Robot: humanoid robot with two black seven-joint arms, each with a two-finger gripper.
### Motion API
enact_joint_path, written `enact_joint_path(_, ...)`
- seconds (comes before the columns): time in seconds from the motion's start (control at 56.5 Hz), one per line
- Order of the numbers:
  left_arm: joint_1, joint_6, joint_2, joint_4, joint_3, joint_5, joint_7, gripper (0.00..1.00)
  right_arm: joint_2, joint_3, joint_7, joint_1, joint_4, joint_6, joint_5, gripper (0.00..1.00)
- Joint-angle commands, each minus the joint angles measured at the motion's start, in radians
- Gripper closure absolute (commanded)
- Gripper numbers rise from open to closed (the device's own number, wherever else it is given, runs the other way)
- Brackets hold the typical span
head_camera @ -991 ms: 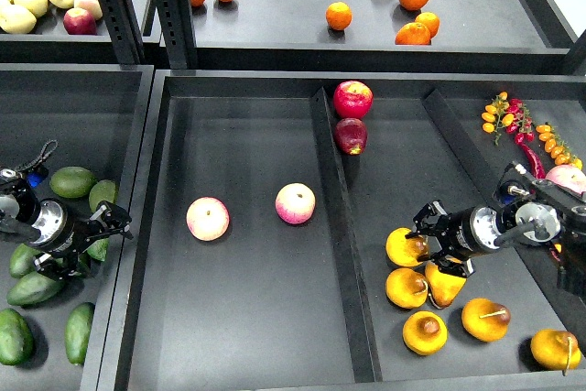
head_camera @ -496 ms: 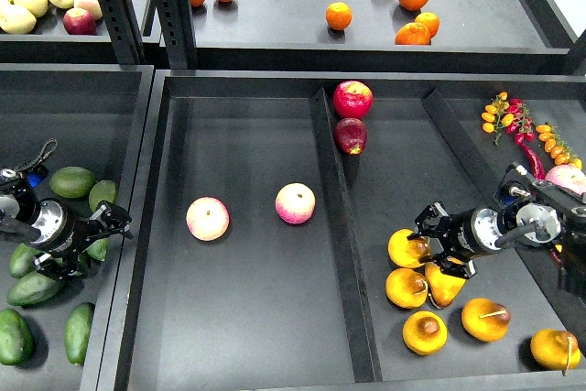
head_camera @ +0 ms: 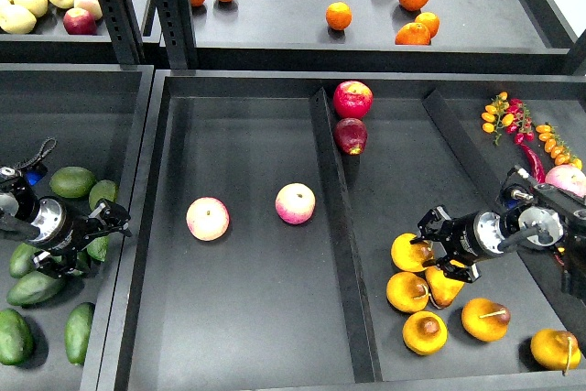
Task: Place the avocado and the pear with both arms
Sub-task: 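Lower the pear among the other pears and open the right gripper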
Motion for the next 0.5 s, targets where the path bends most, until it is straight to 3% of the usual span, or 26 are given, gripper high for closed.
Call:
enact_joint_path(0.0,0.000,0.000,0.000,0.000,0.000,0.000,0.000,0.01,0.002,0.000,0.000,0.000,0.000,0.000,-0.022,0.44)
enact_joint_path(0.354,-0.002,0.000,0.000,0.000,-0.002,0.000,0.000,0.01,0.003,0.000,0.000,0.002,0.002,0.000,-0.052,0.25)
enact_joint_path(0.425,-0.002,0.000,0.000,0.000,-0.006,-0.001,0.000,0.01,0.003,0.000,0.000,0.002,0.006,0.000,-0.052,0.18)
enact_joint_path(0.478,0.000,0.000,0.000,0.002,-0.038,-0.005,0.000,0.01,0.000,0.001,0.000,0.003,0.018,0.000,-0.052,0.04)
